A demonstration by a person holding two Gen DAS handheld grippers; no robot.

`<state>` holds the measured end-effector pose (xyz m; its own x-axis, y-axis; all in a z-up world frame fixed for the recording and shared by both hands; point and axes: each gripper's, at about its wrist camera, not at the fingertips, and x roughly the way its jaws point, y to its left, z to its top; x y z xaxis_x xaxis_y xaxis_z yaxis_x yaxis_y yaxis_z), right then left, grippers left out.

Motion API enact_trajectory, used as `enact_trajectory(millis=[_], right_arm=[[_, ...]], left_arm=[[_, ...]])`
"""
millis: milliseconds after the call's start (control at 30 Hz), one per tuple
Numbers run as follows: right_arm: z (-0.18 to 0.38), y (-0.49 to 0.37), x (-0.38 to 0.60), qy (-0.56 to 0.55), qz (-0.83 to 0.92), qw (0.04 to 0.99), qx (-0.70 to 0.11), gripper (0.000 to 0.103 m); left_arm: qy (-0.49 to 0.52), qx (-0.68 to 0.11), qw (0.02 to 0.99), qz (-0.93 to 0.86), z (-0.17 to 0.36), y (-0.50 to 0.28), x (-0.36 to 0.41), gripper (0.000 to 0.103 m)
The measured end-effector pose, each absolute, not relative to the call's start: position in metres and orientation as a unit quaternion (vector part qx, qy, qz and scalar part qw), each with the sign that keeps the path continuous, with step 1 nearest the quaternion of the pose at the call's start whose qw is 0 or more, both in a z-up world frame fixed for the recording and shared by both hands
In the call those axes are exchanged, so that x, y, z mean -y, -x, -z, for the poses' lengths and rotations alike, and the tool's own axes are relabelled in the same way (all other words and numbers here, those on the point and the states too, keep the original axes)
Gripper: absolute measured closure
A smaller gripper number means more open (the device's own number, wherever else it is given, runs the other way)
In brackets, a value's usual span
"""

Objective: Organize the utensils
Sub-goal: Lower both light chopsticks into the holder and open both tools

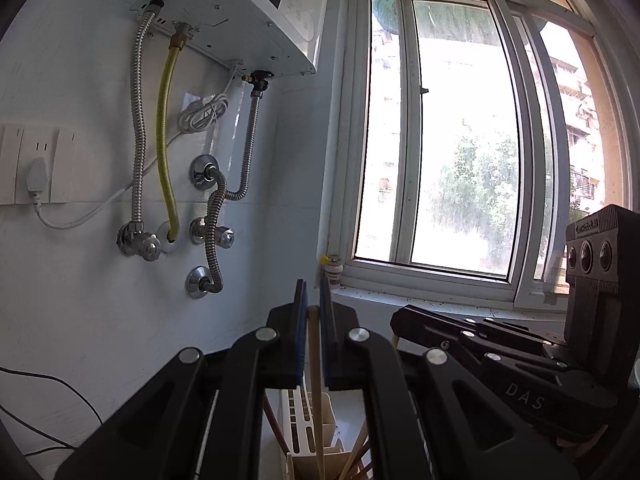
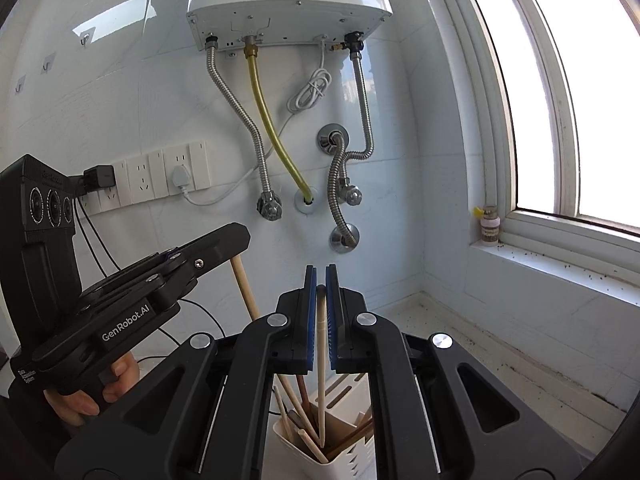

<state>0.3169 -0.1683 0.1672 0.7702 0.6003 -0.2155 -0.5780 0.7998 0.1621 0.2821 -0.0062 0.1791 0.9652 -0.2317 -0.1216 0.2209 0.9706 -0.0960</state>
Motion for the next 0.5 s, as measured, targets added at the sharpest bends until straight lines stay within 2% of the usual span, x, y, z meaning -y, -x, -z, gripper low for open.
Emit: enact_trajectory(millis=[400, 467, 500], right_arm=[[-0.129, -0.33, 0.163, -0.053, -0.319, 0.926, -0.198, 0.098], [-0.126, -0.328, 0.162, -0.052, -0.315, 0.927, -0.199, 0.096], [-0.125, -0.327, 0.162, -0.053, -0.314, 0.926, -0.2, 0.091]], left_arm=[[0.045, -0.122, 0.984, 0.124, -0.149, -0.292, 0.004, 0.097], [0.044, -0.131, 0.983, 0.118, -0.144, -0.293, 0.004, 0.097], [0.042, -0.136, 0.983, 0.117, -0.143, -0.293, 0.005, 0.095]])
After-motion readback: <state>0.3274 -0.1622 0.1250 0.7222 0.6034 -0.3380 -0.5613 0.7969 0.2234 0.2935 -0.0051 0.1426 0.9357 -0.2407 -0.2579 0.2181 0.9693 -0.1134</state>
